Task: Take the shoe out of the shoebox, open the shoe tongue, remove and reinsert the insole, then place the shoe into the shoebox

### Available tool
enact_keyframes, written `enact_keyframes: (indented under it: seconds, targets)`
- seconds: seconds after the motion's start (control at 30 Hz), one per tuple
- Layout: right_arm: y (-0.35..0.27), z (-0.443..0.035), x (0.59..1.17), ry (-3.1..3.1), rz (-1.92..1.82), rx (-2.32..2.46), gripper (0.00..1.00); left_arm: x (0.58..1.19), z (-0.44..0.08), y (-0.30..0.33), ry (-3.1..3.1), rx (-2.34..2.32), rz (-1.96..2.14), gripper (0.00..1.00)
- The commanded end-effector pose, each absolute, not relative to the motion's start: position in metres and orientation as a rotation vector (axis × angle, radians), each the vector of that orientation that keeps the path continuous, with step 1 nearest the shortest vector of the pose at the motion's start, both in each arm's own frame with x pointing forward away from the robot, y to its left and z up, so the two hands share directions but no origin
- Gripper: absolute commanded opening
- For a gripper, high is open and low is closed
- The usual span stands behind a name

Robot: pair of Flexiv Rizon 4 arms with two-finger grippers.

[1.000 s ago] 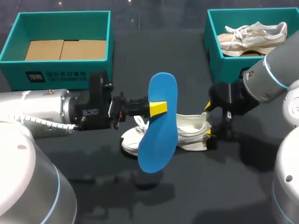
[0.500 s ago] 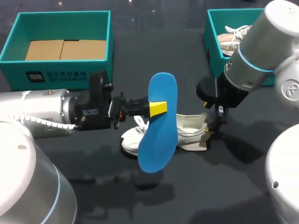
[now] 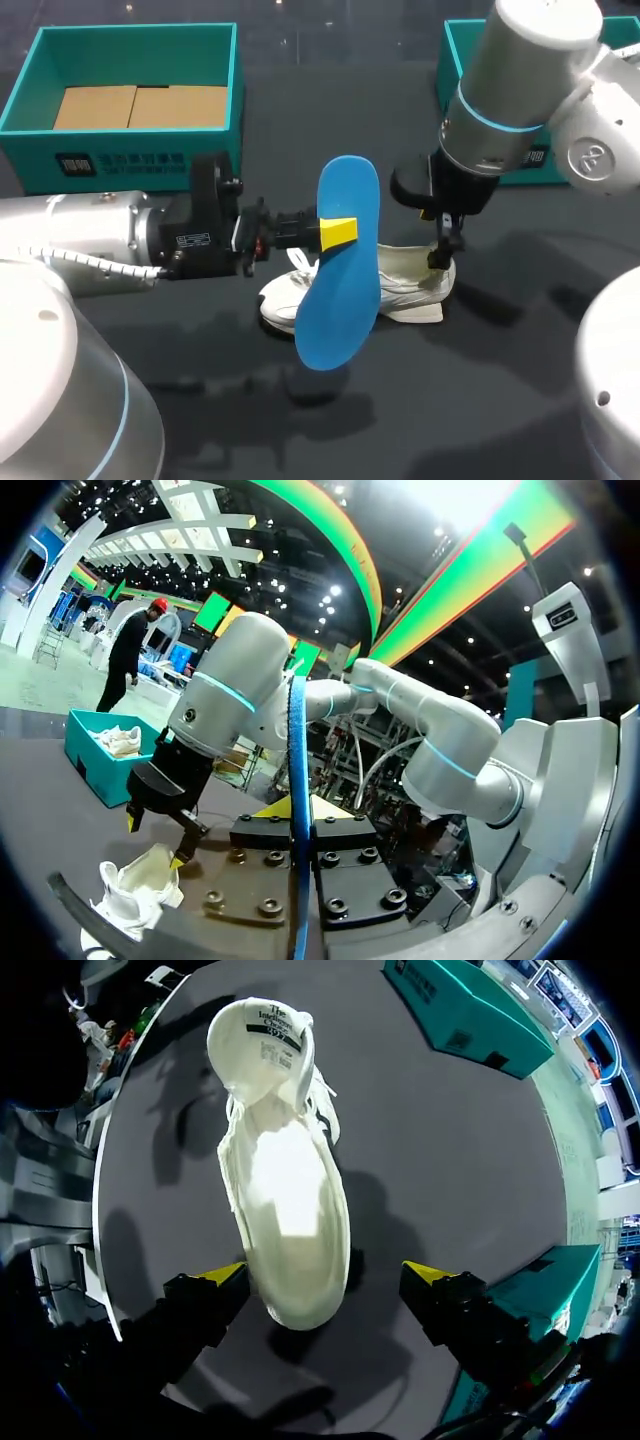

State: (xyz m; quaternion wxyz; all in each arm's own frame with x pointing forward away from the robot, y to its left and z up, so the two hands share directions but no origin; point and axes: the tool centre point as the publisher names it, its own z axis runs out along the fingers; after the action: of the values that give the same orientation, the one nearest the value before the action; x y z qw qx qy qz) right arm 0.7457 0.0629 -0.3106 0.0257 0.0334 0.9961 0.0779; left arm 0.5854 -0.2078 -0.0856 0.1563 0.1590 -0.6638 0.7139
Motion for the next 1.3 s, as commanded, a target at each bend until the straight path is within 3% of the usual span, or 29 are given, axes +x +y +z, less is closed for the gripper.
enact_keyframes:
  seconds: [0.03, 1.13, 1.3]
  targets:
    - [0.077, -0.313, 0.756, 3.082, 0.163, 0.087, 1.00, 0.584, -0.087, -0.209, -1.899, 0.459, 2.047, 0.00]
    - [0.129, -0.369, 0.770, 3.090, 0.227, -0.122, 1.00, 0.584, -0.087, -0.209, -1.899, 0.459, 2.047, 0.00]
    - [0.133, -0.377, 0.768, 3.114, 0.197, -0.145, 0.93, 0.584, -0.087, -0.209, -1.899, 0.459, 2.047, 0.00]
